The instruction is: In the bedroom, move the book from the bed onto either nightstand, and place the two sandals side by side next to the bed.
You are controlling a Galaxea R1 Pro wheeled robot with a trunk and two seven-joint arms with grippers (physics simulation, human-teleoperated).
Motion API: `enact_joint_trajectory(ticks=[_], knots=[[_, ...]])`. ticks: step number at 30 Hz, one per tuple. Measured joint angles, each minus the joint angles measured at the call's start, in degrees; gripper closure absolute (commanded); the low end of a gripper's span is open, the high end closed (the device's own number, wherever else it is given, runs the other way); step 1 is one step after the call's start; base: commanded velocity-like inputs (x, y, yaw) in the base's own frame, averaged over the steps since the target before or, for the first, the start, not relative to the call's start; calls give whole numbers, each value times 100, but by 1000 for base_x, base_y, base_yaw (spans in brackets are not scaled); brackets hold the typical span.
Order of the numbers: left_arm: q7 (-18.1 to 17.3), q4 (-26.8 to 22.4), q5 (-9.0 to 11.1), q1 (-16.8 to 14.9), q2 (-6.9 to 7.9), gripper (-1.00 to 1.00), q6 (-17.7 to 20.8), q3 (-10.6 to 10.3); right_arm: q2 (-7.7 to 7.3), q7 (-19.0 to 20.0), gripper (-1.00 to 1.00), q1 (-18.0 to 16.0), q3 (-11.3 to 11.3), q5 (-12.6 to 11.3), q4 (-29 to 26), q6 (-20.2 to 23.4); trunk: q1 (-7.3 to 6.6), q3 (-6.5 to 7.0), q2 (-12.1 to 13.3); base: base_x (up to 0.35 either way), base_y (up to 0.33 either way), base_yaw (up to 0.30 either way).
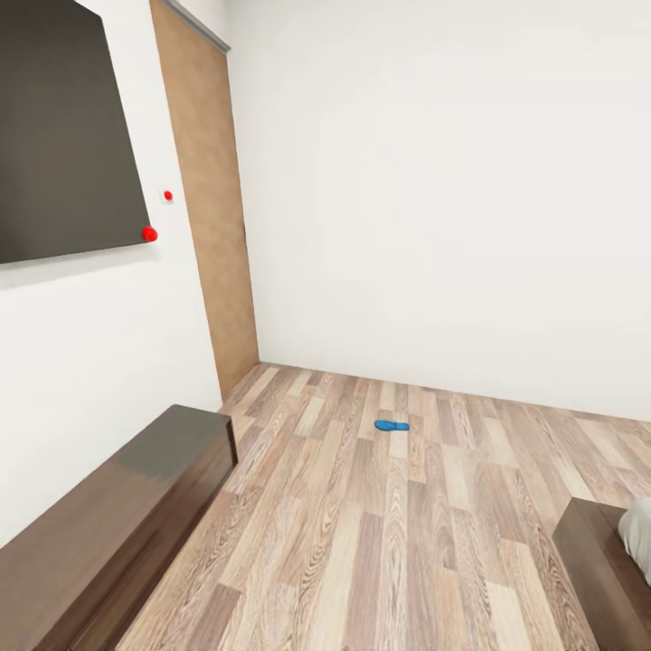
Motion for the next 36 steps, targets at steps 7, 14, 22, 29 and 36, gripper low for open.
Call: enact_joint_trajectory(ticks=[7, 14, 22, 29, 36], knots=[[0, 0, 0, 0, 0, -100, -1, 1, 0, 0, -100, 0, 0, 0, 0, 0, 0, -63, 0, 0, 0, 0], [0, 0, 0, 0, 0, -100, 0, -1, -1, 0, -100, 0, 0, 0, -2, 0, -1, -126, 0, 47, 0, 0], [0, 0, 0, 0, 0, -100, 6, -1, 1, 0, -100, 0, 0, 0, 0, 0, -3, -163, -1, 287, 0, 0], [0, 0, 0, -2, -8, -100, 7, -1, 1, 0, -100, 0, 0, 0, -1, 0, -4, -165, -1, 330, 0, 0], [0, 53, -2, 0, -9, -100, 7, -1, 2, 0, -100, 0, 0, 0, 0, 0, -4, -165, -1, 332, 0, 0]])
